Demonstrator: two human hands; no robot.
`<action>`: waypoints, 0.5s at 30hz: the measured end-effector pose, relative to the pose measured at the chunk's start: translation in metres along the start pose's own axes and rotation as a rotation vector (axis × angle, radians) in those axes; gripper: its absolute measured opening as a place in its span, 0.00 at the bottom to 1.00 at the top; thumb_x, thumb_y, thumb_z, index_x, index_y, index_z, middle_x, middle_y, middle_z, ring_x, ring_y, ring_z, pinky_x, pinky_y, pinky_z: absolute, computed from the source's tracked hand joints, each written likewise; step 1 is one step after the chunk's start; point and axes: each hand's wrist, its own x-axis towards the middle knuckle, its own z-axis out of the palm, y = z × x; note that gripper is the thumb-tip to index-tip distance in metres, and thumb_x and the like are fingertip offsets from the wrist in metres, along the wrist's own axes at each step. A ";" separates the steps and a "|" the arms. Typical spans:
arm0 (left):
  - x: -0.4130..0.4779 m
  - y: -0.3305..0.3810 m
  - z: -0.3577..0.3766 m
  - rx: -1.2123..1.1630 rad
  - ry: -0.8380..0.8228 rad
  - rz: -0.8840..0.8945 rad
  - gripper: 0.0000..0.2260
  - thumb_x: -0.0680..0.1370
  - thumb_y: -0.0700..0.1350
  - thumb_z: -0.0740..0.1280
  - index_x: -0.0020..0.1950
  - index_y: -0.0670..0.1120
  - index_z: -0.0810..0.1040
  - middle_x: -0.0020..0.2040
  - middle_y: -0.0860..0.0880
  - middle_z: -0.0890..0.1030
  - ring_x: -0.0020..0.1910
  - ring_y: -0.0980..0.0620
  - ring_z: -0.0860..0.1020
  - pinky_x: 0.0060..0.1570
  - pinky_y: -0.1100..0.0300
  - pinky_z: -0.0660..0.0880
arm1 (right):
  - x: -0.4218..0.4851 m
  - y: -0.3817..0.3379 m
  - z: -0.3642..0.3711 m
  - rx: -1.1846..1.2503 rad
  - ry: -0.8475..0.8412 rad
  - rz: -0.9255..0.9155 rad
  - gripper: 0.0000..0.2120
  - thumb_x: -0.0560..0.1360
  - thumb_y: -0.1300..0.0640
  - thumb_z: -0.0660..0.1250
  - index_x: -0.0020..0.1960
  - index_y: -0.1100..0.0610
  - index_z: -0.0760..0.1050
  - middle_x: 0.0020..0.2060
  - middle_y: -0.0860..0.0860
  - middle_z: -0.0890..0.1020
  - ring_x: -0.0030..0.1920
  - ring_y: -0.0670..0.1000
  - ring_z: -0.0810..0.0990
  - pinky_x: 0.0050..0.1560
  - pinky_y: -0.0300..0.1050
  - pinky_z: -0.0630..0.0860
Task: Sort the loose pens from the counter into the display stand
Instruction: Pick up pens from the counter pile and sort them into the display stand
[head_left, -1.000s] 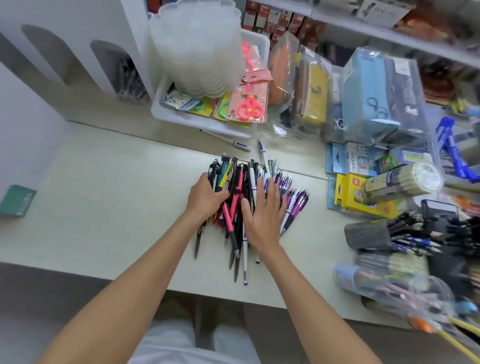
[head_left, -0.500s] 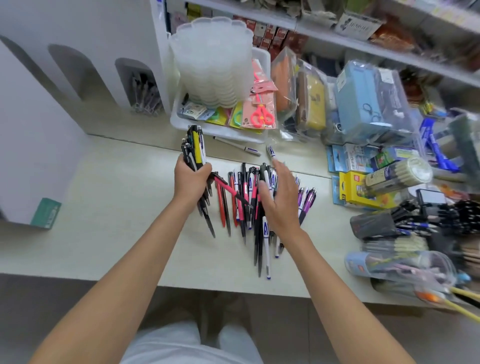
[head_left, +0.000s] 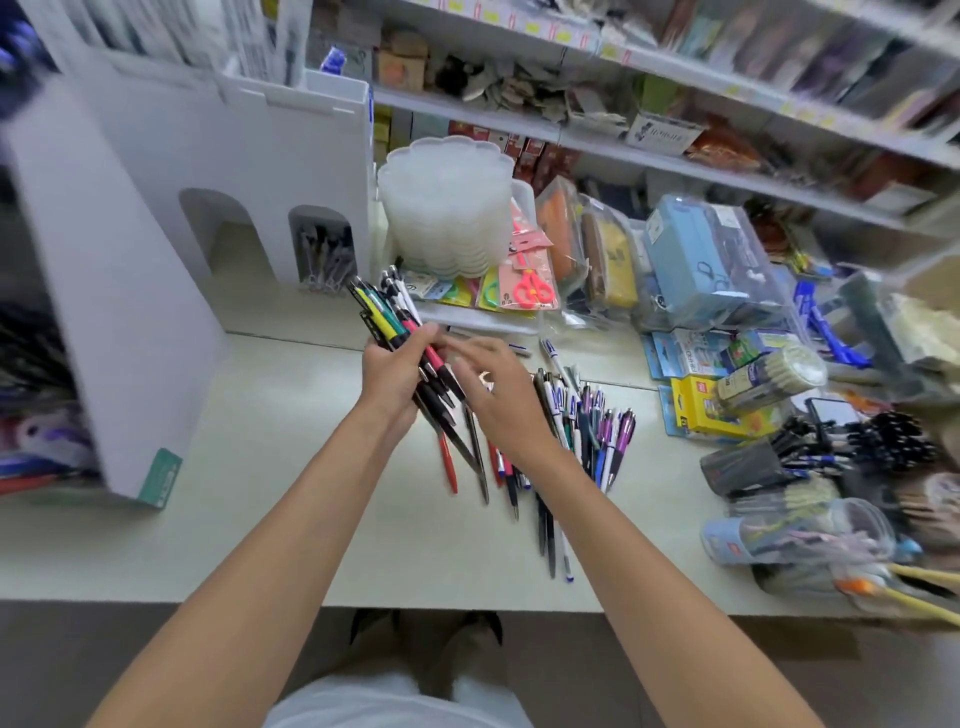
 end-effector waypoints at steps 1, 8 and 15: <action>0.002 0.007 0.001 -0.021 0.047 0.039 0.17 0.73 0.35 0.72 0.59 0.33 0.74 0.35 0.45 0.80 0.31 0.49 0.79 0.36 0.53 0.79 | -0.007 -0.001 0.000 0.149 0.116 0.131 0.12 0.81 0.52 0.61 0.63 0.48 0.77 0.55 0.47 0.80 0.57 0.45 0.76 0.59 0.41 0.72; -0.025 0.015 0.020 0.038 0.063 0.211 0.23 0.63 0.39 0.77 0.55 0.39 0.74 0.43 0.39 0.82 0.36 0.48 0.80 0.41 0.53 0.80 | -0.005 -0.021 0.035 1.356 0.255 0.965 0.29 0.81 0.38 0.53 0.66 0.60 0.73 0.61 0.63 0.79 0.56 0.61 0.80 0.62 0.53 0.75; -0.048 0.024 0.021 0.023 -0.292 0.009 0.05 0.74 0.33 0.70 0.50 0.37 0.80 0.40 0.42 0.82 0.36 0.48 0.82 0.45 0.52 0.81 | 0.008 -0.034 0.024 1.324 0.138 0.736 0.24 0.83 0.46 0.54 0.70 0.62 0.71 0.57 0.60 0.82 0.52 0.55 0.82 0.40 0.42 0.80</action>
